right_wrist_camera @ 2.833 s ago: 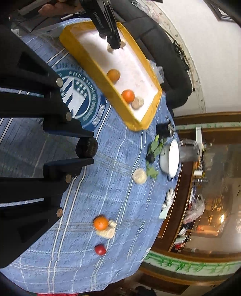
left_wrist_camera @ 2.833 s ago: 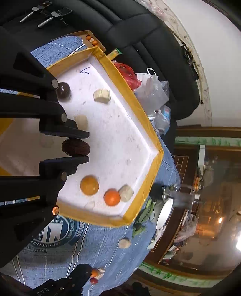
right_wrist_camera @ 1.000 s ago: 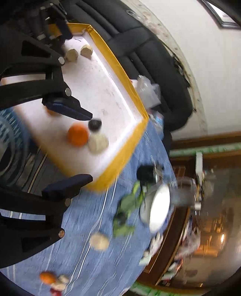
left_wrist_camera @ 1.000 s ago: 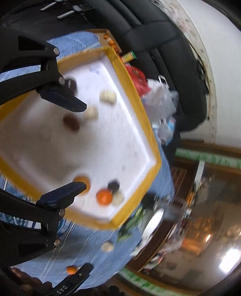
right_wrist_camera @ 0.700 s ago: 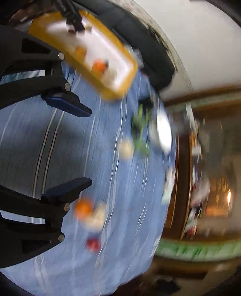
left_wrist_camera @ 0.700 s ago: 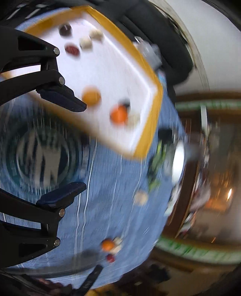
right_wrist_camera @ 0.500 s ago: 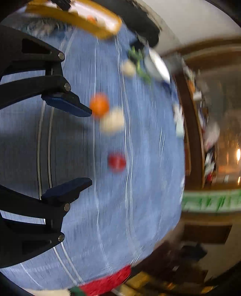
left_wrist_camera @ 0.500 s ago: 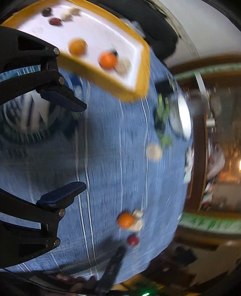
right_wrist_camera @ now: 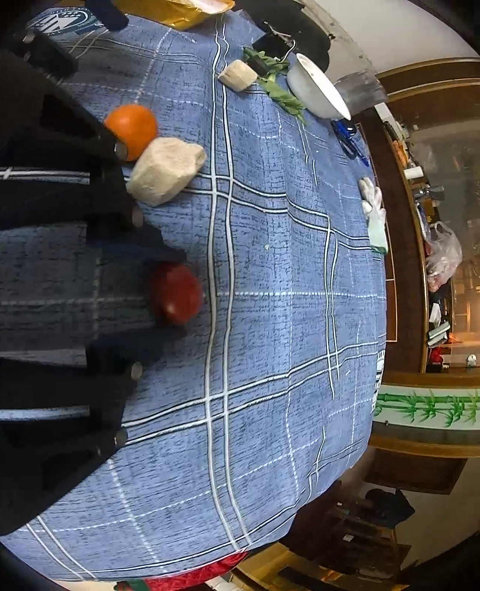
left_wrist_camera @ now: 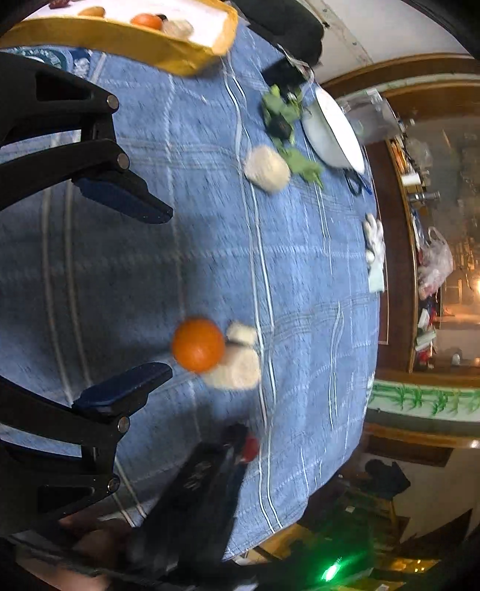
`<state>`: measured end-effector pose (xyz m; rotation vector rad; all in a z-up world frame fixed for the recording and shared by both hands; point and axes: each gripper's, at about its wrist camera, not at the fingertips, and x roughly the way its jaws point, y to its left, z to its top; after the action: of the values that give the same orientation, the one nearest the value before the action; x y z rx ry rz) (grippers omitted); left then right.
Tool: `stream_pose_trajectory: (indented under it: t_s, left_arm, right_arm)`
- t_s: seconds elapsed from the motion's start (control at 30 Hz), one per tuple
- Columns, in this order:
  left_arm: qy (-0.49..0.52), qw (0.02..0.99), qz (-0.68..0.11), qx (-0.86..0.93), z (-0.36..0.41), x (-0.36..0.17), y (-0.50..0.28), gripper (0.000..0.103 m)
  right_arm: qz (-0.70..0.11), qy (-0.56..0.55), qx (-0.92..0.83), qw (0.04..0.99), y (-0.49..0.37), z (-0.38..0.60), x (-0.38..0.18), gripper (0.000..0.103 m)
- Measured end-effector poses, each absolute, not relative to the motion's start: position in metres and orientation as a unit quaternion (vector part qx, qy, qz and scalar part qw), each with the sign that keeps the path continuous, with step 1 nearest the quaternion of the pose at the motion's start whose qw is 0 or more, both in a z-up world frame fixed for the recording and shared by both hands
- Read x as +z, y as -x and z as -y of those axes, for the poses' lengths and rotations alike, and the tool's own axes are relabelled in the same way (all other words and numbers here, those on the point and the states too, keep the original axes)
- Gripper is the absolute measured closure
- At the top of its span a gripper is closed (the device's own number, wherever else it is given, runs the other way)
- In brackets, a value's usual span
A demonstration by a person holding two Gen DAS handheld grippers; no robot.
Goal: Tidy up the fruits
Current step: 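Grasp the red tomato with the right gripper while the left grasps a tangerine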
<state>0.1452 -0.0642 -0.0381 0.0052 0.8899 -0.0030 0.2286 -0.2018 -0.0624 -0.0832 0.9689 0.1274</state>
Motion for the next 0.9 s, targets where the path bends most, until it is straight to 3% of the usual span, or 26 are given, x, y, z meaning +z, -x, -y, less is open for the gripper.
stream_pose_trajectory:
  t_s: [0.17,0.23,0.27,0.33,0.9]
  left_arm:
    - [-0.010,0.903,-0.428,-0.011,0.083,-0.041,-0.163,0.025]
    - [-0.012,0.901,-0.433,-0.004,0.086,-0.046,-0.172,0.031]
    - [-0.017,0.900,-0.436,-0.001,0.087,-0.049,-0.174,0.051]
    - [-0.022,0.900,-0.436,-0.009,0.087,-0.050,-0.175,0.069]
    - [-0.032,0.891,-0.452,0.016,0.046,-0.042,-0.094,0.070]
  right_arm:
    - [-0.466,0.029,0.062,0.882,-0.219,0.212,-0.058,0.070]
    - [-0.463,0.017,0.061,0.884,-0.211,0.224,-0.053,0.070]
    - [-0.462,0.014,0.060,0.885,-0.210,0.226,-0.051,0.070]
    - [-0.455,0.005,0.061,0.888,-0.203,0.233,-0.046,0.070]
    - [-0.446,0.005,0.076,0.892,-0.184,0.229,-0.039,0.070]
